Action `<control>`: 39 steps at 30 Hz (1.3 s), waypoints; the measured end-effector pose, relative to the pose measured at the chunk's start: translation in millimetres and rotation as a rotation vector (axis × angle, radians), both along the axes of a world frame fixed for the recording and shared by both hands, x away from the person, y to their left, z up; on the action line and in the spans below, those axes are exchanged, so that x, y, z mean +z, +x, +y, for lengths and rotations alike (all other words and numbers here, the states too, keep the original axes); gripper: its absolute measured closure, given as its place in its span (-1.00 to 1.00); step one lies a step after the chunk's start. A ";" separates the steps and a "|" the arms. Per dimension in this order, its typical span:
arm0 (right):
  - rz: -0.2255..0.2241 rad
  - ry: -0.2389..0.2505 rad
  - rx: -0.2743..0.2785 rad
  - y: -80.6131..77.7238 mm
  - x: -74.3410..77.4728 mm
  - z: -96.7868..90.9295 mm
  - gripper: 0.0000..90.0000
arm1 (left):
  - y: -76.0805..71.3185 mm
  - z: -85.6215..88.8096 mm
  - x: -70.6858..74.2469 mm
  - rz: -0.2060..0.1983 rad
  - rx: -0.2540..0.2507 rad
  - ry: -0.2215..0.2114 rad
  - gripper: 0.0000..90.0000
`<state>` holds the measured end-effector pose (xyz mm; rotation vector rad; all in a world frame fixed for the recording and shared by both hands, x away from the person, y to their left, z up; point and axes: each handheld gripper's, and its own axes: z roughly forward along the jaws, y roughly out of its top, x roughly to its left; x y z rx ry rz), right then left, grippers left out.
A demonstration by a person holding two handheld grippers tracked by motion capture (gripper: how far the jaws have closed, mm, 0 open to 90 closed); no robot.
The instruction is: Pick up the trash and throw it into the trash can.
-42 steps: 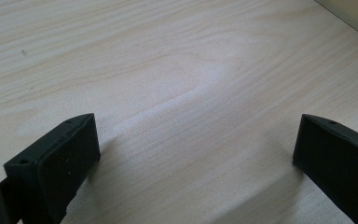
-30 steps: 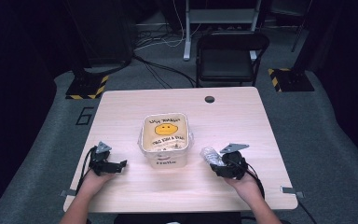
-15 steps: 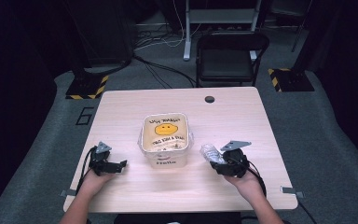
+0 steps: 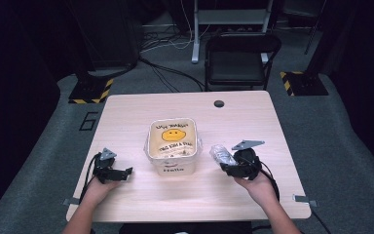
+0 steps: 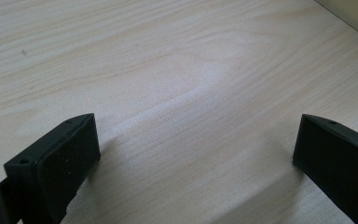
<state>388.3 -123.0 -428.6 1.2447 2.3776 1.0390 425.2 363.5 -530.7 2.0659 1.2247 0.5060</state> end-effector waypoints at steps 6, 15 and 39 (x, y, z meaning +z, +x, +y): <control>-0.010 -0.004 -0.011 3.0 9.6 1.7 0.15 | 0.0 -0.1 -0.3 -0.003 0.001 -0.002 -0.99; -0.032 -0.007 -0.021 7.2 25.2 7.7 0.15 | 0.0 -0.3 -0.2 -0.001 0.002 -0.003 -0.99; -0.069 0.002 0.015 17.9 59.0 28.0 0.15 | 0.0 0.0 -0.1 -0.001 0.001 0.000 -0.99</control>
